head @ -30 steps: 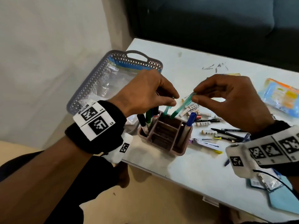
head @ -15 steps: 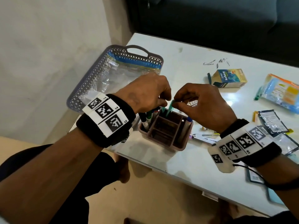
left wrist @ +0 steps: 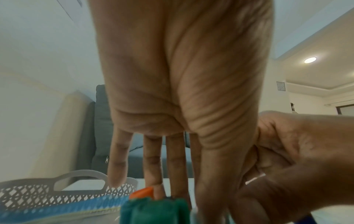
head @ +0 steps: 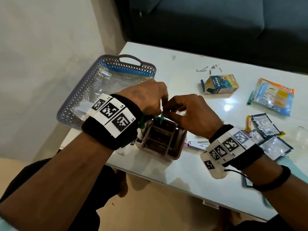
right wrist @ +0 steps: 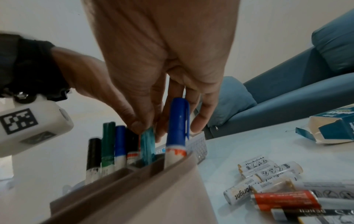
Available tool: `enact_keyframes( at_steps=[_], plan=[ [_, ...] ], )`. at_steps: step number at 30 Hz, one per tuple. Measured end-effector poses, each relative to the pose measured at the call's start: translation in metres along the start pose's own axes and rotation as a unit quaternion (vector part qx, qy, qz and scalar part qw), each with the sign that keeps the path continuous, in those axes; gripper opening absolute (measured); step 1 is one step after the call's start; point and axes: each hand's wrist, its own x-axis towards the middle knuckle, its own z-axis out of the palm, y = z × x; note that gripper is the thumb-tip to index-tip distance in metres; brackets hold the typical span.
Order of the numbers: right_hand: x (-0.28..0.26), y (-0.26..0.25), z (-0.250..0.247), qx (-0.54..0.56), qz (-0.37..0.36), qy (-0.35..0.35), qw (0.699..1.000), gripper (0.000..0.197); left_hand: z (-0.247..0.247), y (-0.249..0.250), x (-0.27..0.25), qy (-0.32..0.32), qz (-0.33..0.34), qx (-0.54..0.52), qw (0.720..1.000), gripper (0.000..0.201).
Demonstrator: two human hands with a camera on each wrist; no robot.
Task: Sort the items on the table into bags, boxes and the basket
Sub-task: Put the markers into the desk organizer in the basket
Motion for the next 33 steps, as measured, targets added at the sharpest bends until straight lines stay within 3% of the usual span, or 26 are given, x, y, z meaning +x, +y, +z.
enact_keyframes(
  at_steps=[2, 6, 10, 16, 20, 24, 26, 33],
  plan=[
    [0.003, 0.002, -0.014, 0.029, 0.011, 0.015, 0.999, 0.018, -0.003, 0.004, 0.005, 0.016, 0.003, -0.011, 1.000, 0.036],
    [0.002, 0.018, -0.052, 0.045, 0.042, 0.123, 0.991, 0.017, -0.011, 0.028, 0.014, 0.082, 0.013, -0.020, 0.996, 0.033],
    [-0.013, 0.047, -0.081, 0.006, 0.112, 0.165, 0.980, 0.014, -0.002, 0.063, 0.025, 0.072, 0.037, -0.014, 0.997, 0.028],
    [-0.052, 0.085, -0.101, -0.134, 0.195, 0.037, 0.971, 0.015, 0.012, 0.086, 0.027, 0.018, 0.073, -0.004, 0.997, 0.022],
    [-0.068, 0.115, -0.107, -0.181, 0.263, -0.040, 0.947, 0.020, 0.019, 0.101, 0.028, 0.029, 0.086, 0.004, 0.996, 0.020],
    [-0.075, 0.128, -0.100, -0.232, 0.301, -0.126, 0.916, 0.022, 0.036, 0.127, 0.031, -0.008, 0.114, 0.021, 0.993, 0.026],
    [-0.078, 0.131, -0.090, -0.246, 0.299, -0.147, 0.910, 0.024, 0.045, 0.139, 0.033, -0.021, 0.128, 0.027, 0.991, 0.028],
    [-0.086, 0.140, -0.073, -0.245, 0.232, -0.138, 0.931, 0.019, 0.047, 0.141, 0.039, -0.013, 0.128, 0.056, 0.990, 0.027]
  ],
)
